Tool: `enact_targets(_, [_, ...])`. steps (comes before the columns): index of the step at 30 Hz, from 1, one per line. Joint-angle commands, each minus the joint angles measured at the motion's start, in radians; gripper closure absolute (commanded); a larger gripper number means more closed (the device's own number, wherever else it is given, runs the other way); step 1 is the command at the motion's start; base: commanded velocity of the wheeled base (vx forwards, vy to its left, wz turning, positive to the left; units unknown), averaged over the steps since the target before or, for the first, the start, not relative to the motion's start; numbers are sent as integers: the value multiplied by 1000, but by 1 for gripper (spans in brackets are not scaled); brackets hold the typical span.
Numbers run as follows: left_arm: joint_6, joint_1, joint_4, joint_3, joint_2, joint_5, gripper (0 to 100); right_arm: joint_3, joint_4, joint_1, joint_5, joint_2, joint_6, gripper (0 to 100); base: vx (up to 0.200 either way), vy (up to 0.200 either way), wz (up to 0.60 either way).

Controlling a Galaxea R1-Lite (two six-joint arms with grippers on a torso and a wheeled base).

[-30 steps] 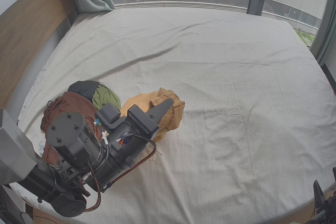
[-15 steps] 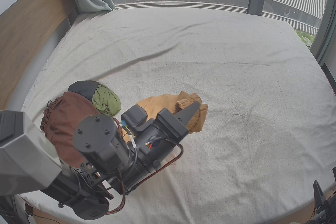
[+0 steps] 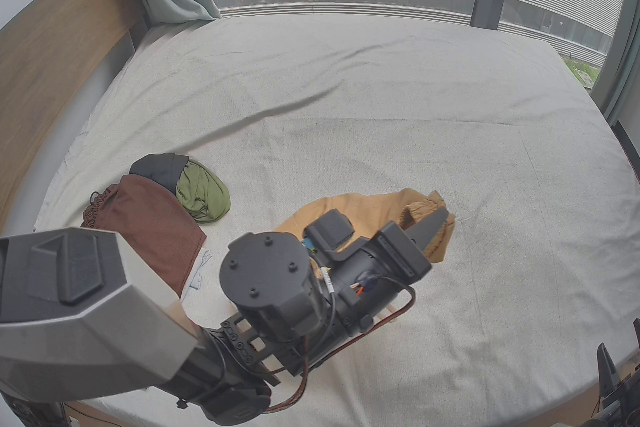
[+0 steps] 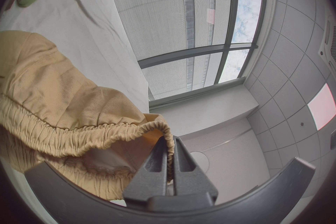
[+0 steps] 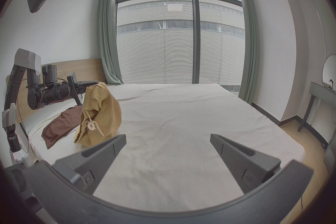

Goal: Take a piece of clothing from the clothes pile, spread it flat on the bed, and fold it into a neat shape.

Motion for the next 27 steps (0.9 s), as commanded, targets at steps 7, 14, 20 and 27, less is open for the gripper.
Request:
enact_targets(7, [-2, -70, 1, -134, 67, -3, 100, 16, 0, 0, 0, -9, 1, 0, 0, 0, 0])
enact_targets(14, [-20, -115, 24, -214, 64, -3, 100, 16, 0, 0, 0, -9, 1, 0, 0, 0, 0])
enact_targets(20, [-20, -132, 68, -332, 62, -3, 100, 16, 0, 0, 0, -9, 1, 0, 0, 0, 0])
enact_targets(27, [-20, -168, 130, -457, 61, 0, 100, 16, 0, 2, 0, -9, 1, 0, 0, 0, 0])
